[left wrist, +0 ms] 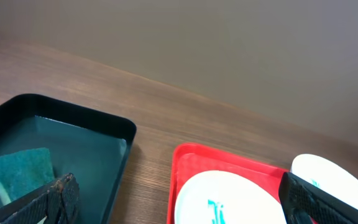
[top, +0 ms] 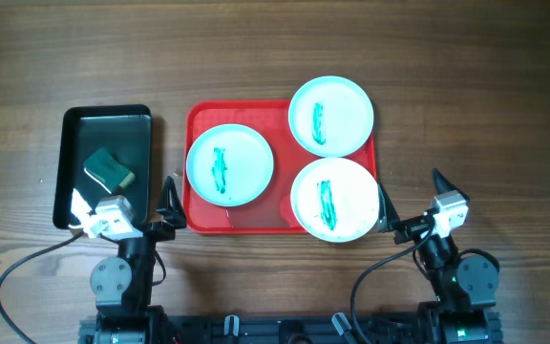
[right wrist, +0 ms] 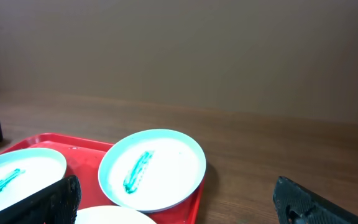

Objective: Clean dirty plates on tray and stack at the side
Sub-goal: 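Raise both arms from rest toward the trays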

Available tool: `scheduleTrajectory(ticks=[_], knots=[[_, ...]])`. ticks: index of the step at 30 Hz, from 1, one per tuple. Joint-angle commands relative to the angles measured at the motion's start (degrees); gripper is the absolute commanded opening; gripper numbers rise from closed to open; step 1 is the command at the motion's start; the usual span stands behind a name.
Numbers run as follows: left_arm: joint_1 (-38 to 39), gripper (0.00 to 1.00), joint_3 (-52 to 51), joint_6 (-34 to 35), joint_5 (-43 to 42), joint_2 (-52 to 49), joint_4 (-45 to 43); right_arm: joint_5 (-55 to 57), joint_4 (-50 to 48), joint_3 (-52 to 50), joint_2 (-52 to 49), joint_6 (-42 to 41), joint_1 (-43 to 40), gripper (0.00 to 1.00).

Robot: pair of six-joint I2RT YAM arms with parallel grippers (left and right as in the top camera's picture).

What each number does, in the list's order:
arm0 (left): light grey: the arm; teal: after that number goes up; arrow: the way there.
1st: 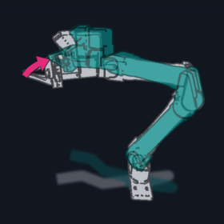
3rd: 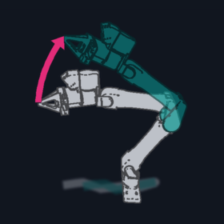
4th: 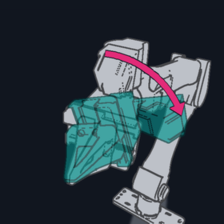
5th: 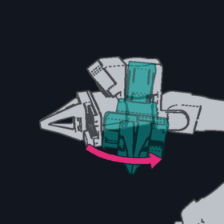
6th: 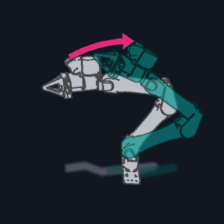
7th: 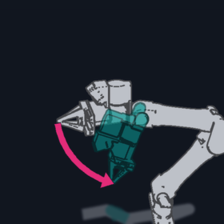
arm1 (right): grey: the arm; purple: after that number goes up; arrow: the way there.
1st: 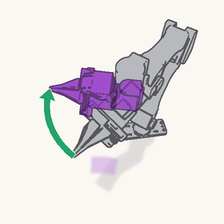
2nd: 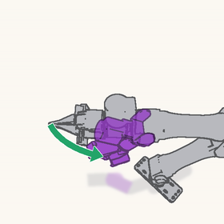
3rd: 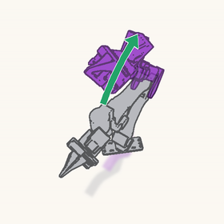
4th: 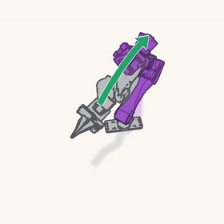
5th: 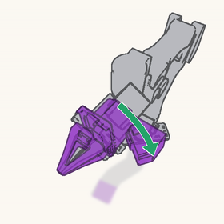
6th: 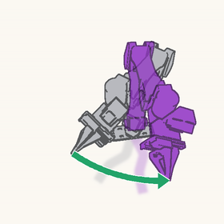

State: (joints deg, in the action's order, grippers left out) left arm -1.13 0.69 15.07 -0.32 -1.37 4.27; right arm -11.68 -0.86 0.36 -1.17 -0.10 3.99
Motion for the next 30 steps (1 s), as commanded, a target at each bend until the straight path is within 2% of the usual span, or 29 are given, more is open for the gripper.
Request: scheduleTrajectory(ticks=[1, 7, 11, 15, 19, 23, 26, 30], knots=[[0.3, 1.0, -0.3, -0.9, -1.8, 0.5, 0.0, 0.6, 0.0, -0.1, 0.4, -0.1, 0.3, 1.0], [0.3, 1.0, -0.3, -0.9, -5.3, 0.5, -0.4, 0.6, -0.2, -0.1, 0.4, -0.1, 0.3, 1.0], [0.3, 1.0, 0.3, -1.0, -6.3, 0.3, -1.0, -0.5, -3.8, 0.2, 0.4, 0.1, 0.3, 1.0], [0.3, 1.0, 6.6, -1.0, -6.3, -4.1, 1.6, -2.1, -3.6, 3.7, -2.1, 0.1, 0.3, 1.0], [0.3, 1.0, 19.6, -1.0, -6.3, -16.7, 8.5, -7.6, -3.8, 12.6, -10.0, -0.3, 0.3, 1.0], [0.3, 1.0, 41.2, -1.0, -6.3, -35.8, 20.5, -8.1, -1.6, 24.8, -21.9, -2.9, 0.3, 1.0], [0.3, 1.0, 60.0, -1.0, -6.3, -51.0, 35.7, -9.6, 7.2, 37.2, -33.8, -4.8, 0.3, 0.99], [0.3, 1.0, 76.1, -1.0, -6.3, -64.8, 50.3, -11.5, 26.0, 56.0, -50.3, -4.3, 0.3, 1.0]])
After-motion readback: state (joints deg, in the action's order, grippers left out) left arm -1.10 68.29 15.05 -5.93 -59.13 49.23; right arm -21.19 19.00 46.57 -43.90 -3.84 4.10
